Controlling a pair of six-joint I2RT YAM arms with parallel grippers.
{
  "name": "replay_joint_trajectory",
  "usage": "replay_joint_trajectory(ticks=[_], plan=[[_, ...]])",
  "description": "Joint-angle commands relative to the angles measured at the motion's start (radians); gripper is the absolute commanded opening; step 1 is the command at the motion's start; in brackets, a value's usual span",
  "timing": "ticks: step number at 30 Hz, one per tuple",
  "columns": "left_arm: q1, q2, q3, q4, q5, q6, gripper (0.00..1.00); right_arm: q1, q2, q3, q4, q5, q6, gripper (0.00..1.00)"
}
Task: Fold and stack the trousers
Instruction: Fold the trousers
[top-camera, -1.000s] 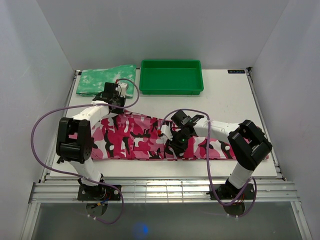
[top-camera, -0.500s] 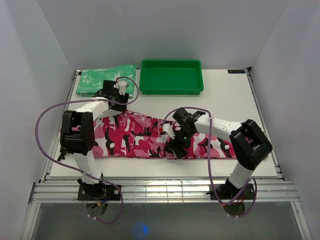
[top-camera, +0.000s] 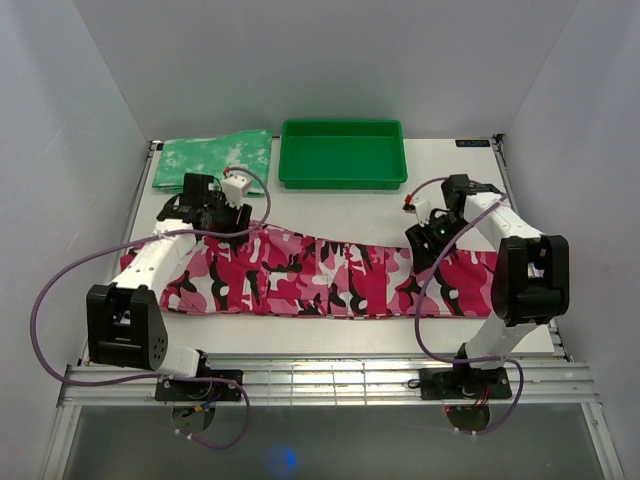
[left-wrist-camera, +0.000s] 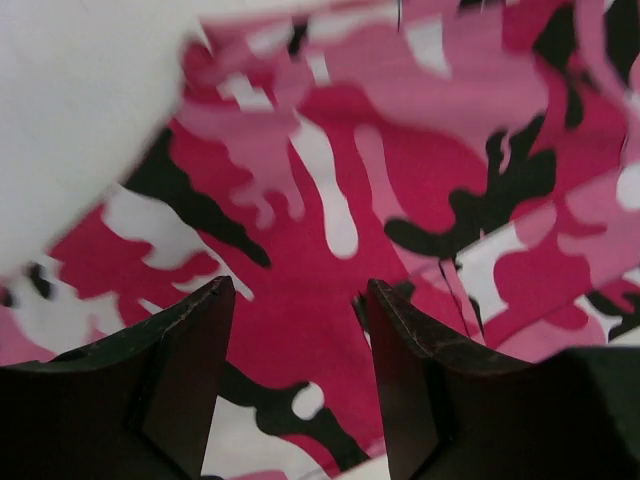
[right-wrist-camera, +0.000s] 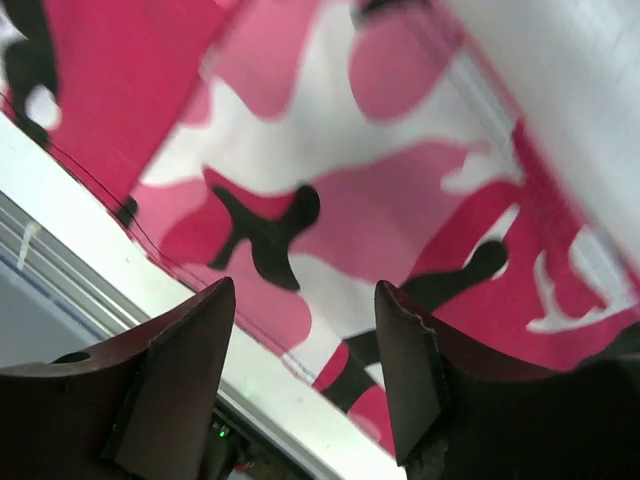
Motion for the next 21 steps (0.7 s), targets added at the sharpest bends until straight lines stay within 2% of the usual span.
replay_joint_trajectory(ticks=[1, 5, 8, 12, 14, 17, 18, 20, 21], plan=[[0.002, 0.007, -0.121, -0.116, 0.041, -0.009, 0.66, -0.057, 0.018, -0.079, -0.080, 0.075, -0.023, 0.63], [0.056, 0.074, -0.194, -0.103, 0.006, -0.059, 0.65, -0.108, 0.045, -0.179, 0.044, 0.211, -0.011, 0.60], [0.114, 0.158, -0.196, -0.085, -0.046, -0.087, 0.62, -0.149, 0.137, -0.197, 0.124, 0.302, 0.002, 0.58], [0.189, 0.298, -0.098, -0.063, -0.086, -0.099, 0.61, -0.149, 0.234, -0.043, 0.160, 0.310, 0.087, 0.60], [0.199, 0.379, 0.003, -0.073, -0.085, -0.110, 0.61, -0.149, 0.271, 0.101, 0.123, 0.278, 0.127, 0.62], [0.199, 0.439, 0.107, -0.100, -0.060, -0.121, 0.62, -0.162, 0.219, 0.189, 0.078, 0.270, 0.121, 0.67], [0.199, 0.444, 0.120, -0.105, -0.056, -0.121, 0.62, -0.192, 0.199, 0.194, 0.057, 0.265, 0.117, 0.71], [0.199, 0.444, 0.126, -0.109, -0.057, -0.121, 0.62, -0.240, 0.151, 0.206, 0.014, 0.253, 0.098, 0.73], [0.199, 0.439, 0.118, -0.105, -0.057, -0.121, 0.62, -0.304, 0.136, 0.202, -0.004, 0.247, 0.092, 0.74]])
